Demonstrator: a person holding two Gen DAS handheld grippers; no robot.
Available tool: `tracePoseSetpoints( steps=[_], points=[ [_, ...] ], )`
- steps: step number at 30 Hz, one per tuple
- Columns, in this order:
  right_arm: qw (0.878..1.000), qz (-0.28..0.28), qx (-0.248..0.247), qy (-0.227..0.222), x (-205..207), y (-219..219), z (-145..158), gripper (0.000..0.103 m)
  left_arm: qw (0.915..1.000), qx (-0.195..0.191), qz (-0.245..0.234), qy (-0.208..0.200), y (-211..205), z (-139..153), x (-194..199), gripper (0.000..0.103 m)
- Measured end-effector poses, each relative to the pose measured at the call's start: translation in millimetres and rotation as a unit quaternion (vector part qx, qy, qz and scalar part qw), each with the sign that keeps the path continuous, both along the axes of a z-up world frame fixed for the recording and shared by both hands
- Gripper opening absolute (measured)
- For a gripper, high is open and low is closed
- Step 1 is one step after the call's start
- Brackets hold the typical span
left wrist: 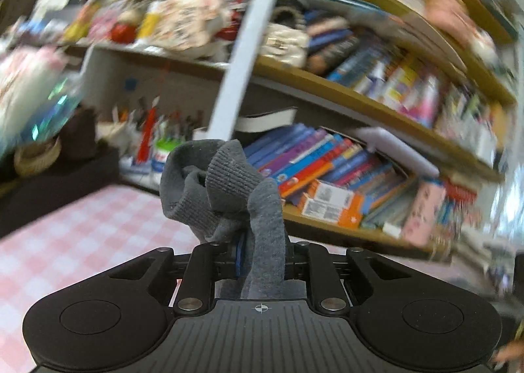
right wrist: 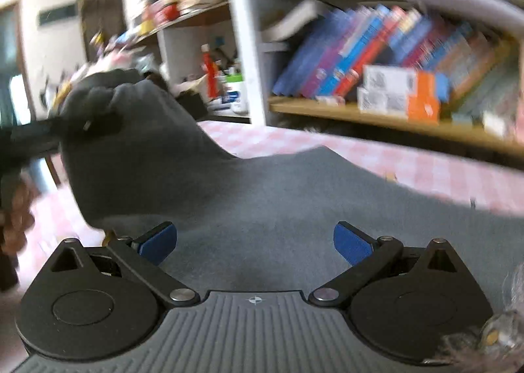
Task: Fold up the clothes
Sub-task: 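Grasp the sleeve cuff with the left tool, lift it across the body, open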
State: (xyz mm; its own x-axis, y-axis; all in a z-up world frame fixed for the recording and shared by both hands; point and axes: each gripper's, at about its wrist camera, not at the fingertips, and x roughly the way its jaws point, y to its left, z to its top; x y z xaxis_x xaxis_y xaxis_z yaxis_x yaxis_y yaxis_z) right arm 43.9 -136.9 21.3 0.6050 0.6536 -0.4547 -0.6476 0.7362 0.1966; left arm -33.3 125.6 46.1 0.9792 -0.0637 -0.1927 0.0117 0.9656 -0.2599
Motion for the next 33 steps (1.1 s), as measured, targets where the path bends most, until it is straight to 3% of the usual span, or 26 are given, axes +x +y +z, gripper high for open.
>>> tracePoseSetpoints(
  steps=[8,17,21,24,27,28,29,33],
  points=[
    [0.998,-0.055,0.038,0.012,6,-43,11,0.103,0.9927,0.118,-0.023,0.013,-46,15,3,0.017],
    [0.992,-0.082,0.091,0.021,8,-69,20,0.103,0.9708,0.23,-0.052,0.045,-91,15,9,0.017],
    [0.99,-0.087,0.109,0.025,9,-74,22,0.103,0.9608,0.255,-0.075,0.078,-109,5,13,0.019],
    [0.988,-0.09,0.121,0.03,11,-78,23,0.103,0.9479,0.273,-0.113,0.118,-125,-7,18,0.032],
    [0.987,-0.093,0.127,0.034,12,-81,23,0.103,0.931,0.286,-0.172,0.148,-144,-23,15,0.06],
    [0.987,-0.095,0.128,0.035,13,-81,23,0.103,0.9276,0.288,-0.187,0.147,-148,-26,11,0.078],
    [0.986,-0.095,0.129,0.037,13,-82,23,0.103,0.9247,0.29,-0.2,0.145,-151,-29,7,0.086],
    [0.985,-0.095,0.134,0.047,15,-83,21,0.103,0.9249,0.271,-0.235,0.125,-150,-21,-7,0.089]
  ],
)
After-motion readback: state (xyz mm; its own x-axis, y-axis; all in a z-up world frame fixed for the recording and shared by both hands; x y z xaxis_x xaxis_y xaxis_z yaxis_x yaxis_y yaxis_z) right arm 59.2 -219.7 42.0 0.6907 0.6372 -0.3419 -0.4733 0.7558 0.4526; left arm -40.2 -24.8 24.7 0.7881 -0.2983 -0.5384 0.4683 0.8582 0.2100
